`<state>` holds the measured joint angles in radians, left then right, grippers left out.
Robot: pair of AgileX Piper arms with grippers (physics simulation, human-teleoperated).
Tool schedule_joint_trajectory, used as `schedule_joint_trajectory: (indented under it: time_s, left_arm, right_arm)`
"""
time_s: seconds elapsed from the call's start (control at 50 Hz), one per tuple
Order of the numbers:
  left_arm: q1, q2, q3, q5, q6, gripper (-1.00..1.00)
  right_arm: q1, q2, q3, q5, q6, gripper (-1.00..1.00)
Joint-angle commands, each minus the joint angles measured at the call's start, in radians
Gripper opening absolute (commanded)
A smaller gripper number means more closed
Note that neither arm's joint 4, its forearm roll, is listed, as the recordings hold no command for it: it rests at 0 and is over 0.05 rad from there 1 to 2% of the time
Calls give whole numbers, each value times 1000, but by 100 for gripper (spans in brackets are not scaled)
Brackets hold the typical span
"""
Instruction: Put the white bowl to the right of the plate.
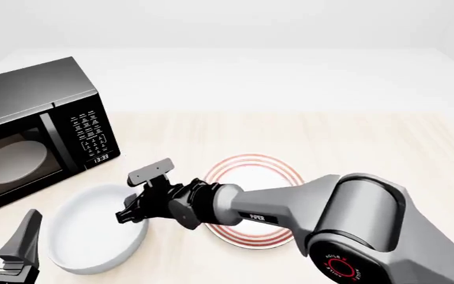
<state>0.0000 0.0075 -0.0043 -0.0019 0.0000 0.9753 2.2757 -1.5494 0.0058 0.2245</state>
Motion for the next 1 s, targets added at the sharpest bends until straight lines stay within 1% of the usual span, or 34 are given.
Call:
schedule_joint_trajectory:
  time_s: [0.02, 0.08, 0.38, 0.56, 0.64, 0.82, 0.84, 1.0]
  left_arm:
    - [0, 0, 0, 0, 0, 100]
    - [0, 0, 0, 0, 0, 100]
    - [0, 0, 0, 0, 0, 100]
    - [0, 0, 0, 0, 0, 100]
    - [0, 0, 0, 0, 0, 100]
    - [0, 0, 0, 0, 0, 100]
    - [0, 0, 0, 0, 0, 100]
    - [0, 0, 0, 0, 0, 100]
  right_arm:
    - [-20, -23, 22, 12, 8, -100]
    - [-23, -43, 31, 18, 2, -100]
    - [-66, -229, 103, 57, -86, -100]
    - [-89, -310, 147, 62, -116, -100]
    - [-114, -356, 174, 63, -136, -100]
    - [-164, -439, 230, 58, -156, -100]
    - [-184, -462, 246, 55, -160, -100]
    - [-261, -558, 327, 38, -172, -100]
